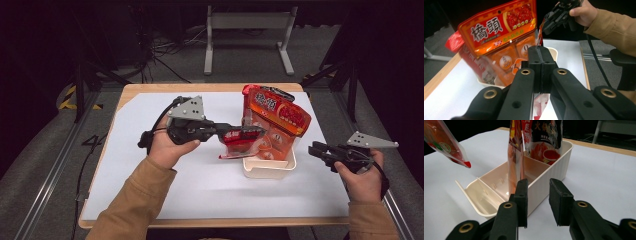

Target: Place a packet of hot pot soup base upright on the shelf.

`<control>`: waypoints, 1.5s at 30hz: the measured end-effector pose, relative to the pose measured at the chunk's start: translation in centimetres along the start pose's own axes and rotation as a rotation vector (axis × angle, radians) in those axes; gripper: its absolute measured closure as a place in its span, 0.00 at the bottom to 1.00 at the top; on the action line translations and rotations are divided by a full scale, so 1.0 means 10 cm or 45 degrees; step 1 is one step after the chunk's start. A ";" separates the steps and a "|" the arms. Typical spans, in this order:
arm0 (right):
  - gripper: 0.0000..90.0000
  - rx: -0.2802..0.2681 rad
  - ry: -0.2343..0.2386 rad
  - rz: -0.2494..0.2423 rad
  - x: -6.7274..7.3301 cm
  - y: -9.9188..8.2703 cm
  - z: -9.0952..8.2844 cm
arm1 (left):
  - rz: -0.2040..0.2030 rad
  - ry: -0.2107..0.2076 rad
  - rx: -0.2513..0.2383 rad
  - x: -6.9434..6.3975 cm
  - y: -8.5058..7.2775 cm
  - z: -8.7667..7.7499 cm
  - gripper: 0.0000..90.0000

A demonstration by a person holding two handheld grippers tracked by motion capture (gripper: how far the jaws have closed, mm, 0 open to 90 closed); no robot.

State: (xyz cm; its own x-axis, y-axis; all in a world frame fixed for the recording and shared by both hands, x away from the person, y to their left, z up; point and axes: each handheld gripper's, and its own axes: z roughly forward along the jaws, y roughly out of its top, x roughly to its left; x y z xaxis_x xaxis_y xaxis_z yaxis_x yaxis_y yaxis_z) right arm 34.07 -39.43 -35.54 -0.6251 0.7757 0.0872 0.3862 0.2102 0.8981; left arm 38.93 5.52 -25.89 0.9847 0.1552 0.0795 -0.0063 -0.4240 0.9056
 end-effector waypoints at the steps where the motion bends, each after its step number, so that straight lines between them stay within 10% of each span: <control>1: 0.76 0.000 -0.001 0.002 0.00 0.00 -0.01 | 0.008 -0.006 0.007 0.00 0.01 0.03 1.00; 45: 0.76 0.002 0.004 0.010 -0.03 -0.02 -0.02 | 0.076 -0.097 -0.056 -0.04 0.11 0.81 1.00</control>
State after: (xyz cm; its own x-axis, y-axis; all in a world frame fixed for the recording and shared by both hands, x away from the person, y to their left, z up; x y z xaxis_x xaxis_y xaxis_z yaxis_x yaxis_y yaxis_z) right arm 34.10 -39.84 -35.71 -0.6243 0.7753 0.0958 0.3925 0.2052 0.8966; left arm 39.93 -2.25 -28.33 0.9927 0.0613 0.1036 -0.0716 -0.3910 0.9176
